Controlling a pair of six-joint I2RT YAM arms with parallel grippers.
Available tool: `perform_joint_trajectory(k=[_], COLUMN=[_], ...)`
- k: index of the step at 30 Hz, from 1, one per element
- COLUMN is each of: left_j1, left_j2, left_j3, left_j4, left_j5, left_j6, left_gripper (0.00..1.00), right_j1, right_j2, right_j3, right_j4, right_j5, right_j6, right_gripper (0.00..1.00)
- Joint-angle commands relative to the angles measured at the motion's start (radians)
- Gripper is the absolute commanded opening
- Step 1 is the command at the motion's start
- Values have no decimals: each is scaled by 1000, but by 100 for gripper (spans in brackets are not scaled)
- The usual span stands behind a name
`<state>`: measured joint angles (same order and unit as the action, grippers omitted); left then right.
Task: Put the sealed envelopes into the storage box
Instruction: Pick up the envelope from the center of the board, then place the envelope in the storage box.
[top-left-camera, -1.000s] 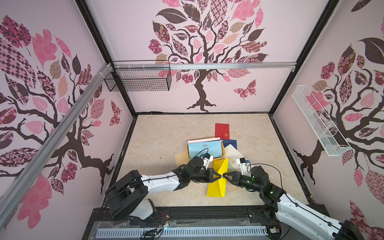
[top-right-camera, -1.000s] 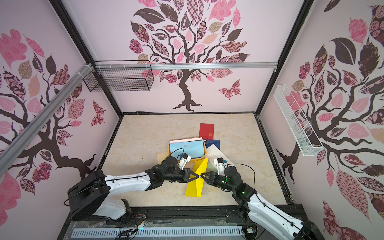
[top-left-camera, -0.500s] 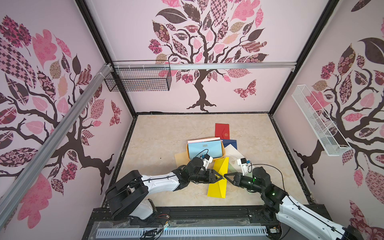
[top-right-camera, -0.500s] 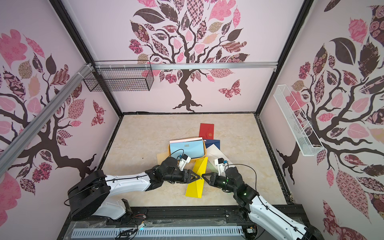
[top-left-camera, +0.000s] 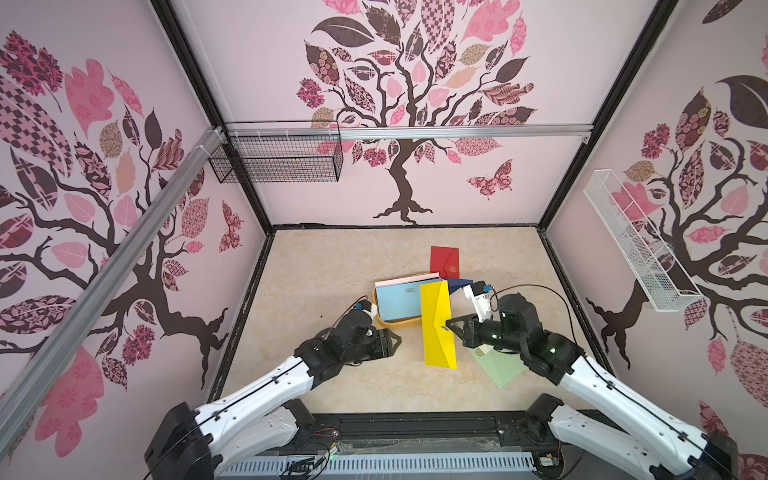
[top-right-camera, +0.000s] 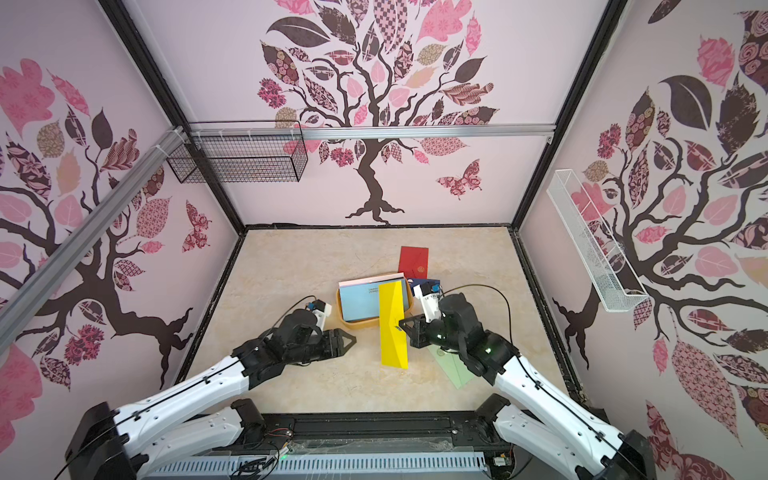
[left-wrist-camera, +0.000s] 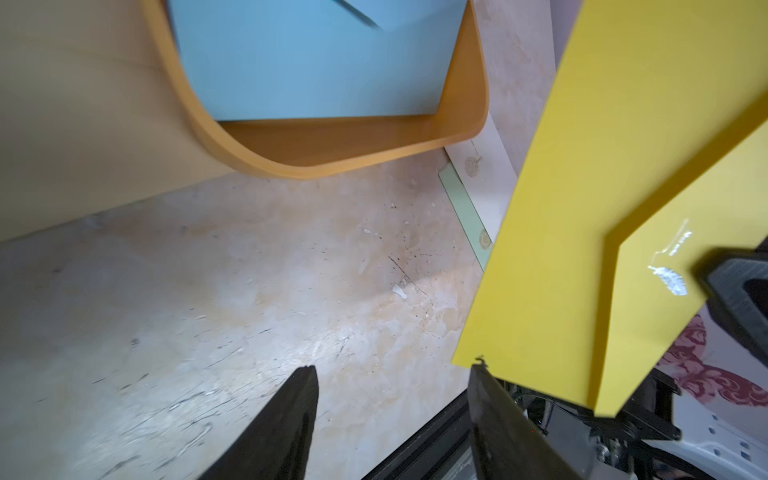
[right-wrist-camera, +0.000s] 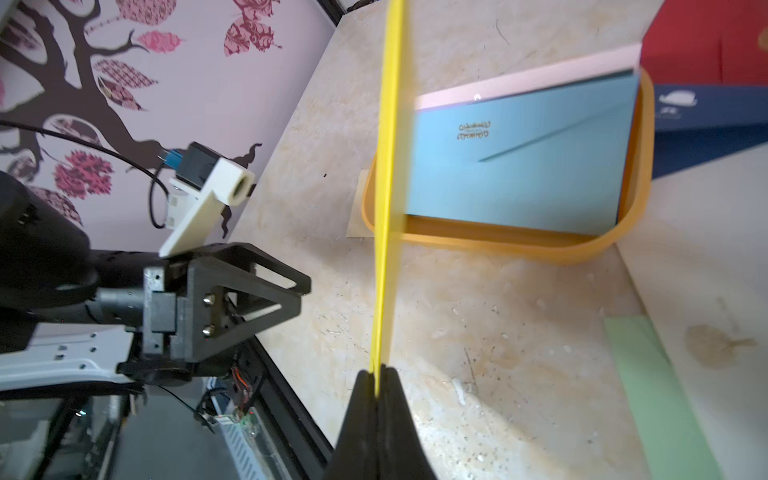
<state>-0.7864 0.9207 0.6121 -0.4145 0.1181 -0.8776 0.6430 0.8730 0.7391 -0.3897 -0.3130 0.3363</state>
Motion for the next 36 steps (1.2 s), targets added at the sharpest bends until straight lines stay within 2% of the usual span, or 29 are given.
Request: perform_joint_trajectory(k=[1, 4, 9, 13, 19, 22, 25, 27, 36], left_j1=[24, 24, 25, 27, 27, 27, 27, 27, 27], left_j2=[-75, -99, -106, -112, -142, -159, -185, -195, -210], left_j3=[90, 172, 253, 258, 230, 229, 218, 212, 207], left_j4=[-282, -413, -509, -522, -503, -502, -491, -481, -476], left_j5=[-150, -254, -353, -382, -388, -385, -380, -377, -373], left_j6=[77, 124, 195, 216, 221, 224, 223, 224, 223], left_gripper=[62, 62, 63, 62, 63, 63, 64, 65, 65], right_j1=[-2, 1, 0, 2, 8, 23, 45, 61, 105], right_j2=[84, 190, 377, 532, 717, 782, 841, 879, 957], right_j3=[158, 317, 590, 780, 952, 996, 1016, 1040, 1057], right_j4=[-154, -265, -471, -605, -725, -765, -754, -748, -745], right_j5=[8, 26, 95, 178, 240, 239, 306, 336, 316], right_j6=[-256, -434, -730, -904, -1159, -1303, -1389, -1421, -1535], right_gripper=[0, 0, 0, 0, 0, 0, 0, 0, 0])
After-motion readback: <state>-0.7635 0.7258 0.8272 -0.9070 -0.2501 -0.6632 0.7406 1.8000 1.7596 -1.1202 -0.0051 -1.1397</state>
